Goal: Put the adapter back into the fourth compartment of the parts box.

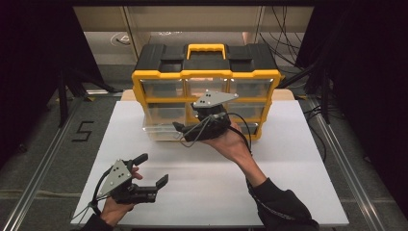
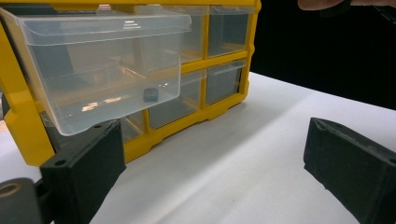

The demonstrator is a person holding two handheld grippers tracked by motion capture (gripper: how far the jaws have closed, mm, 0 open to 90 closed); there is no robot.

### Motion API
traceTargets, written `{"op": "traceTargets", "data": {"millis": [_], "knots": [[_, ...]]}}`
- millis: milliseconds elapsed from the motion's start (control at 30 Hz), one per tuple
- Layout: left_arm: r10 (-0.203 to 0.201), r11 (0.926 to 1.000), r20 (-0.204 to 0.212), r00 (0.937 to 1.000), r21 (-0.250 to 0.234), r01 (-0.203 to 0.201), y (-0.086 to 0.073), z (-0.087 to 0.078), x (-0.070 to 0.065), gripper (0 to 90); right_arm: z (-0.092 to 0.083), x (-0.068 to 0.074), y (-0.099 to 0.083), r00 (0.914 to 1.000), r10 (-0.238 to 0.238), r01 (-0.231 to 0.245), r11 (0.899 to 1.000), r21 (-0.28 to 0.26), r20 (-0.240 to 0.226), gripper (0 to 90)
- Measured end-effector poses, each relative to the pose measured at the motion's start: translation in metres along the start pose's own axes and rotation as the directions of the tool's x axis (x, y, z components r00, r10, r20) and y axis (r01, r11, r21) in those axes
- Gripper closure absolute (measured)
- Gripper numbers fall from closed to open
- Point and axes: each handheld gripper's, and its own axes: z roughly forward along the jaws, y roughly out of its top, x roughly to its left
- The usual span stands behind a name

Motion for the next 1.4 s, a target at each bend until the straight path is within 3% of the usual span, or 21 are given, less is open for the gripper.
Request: {"op": "traceTargets", "data": {"millis": [600, 1400], "knots": [[-0.007, 1.0, 0.001, 1.0, 0.0, 0.007, 0.0, 0.0, 0.001, 4.9, -0.022, -0.006, -0.026, 0.9992, 0.04, -0.04, 0.999, -0.028, 0.002, 15.8], [-0.004, 1.0, 0.003, 1.0, -0.002, 0.004, 0.001, 0.0, 0.0, 4.9, -0.042, 0.002, -0.056, 0.9993, 0.033, -0.032, 0.996, -0.077, 0.015, 16.5]]}}
